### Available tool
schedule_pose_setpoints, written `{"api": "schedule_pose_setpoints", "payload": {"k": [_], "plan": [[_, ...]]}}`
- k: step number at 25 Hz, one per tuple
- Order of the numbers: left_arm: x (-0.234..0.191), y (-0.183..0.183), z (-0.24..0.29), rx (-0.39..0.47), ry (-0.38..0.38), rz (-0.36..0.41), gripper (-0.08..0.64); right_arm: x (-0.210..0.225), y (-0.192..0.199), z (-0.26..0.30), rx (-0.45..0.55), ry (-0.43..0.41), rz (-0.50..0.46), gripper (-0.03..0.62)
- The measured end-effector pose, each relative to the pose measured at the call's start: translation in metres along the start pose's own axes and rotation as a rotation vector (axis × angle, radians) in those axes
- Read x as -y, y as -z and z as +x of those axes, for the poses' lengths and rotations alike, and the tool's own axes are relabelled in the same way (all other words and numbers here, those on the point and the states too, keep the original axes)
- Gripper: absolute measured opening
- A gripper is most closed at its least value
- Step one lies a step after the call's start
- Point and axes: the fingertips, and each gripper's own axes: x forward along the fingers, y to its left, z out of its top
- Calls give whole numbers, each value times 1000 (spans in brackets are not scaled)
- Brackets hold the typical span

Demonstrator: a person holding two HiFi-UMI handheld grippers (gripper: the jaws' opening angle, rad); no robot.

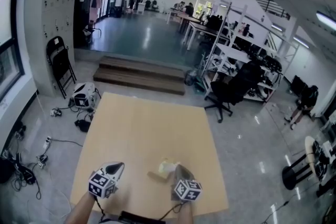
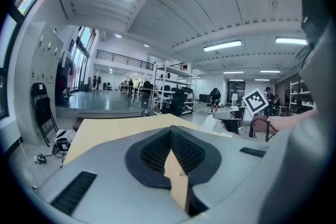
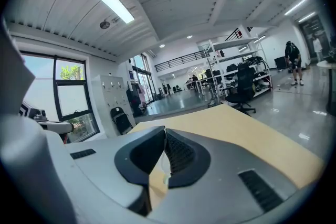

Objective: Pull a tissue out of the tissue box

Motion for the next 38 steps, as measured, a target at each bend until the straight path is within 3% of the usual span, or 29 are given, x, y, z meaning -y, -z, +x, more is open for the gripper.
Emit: {"api": "schedule_pose_setpoints", "payload": {"k": [11,38], "plan": [[11,-7,-32,42,17,6,8,-43,-6,-62,57,18,-101,2],[47,4,-149,83,47,23,8,-147,38,-213,130,72,-171,2]]}}
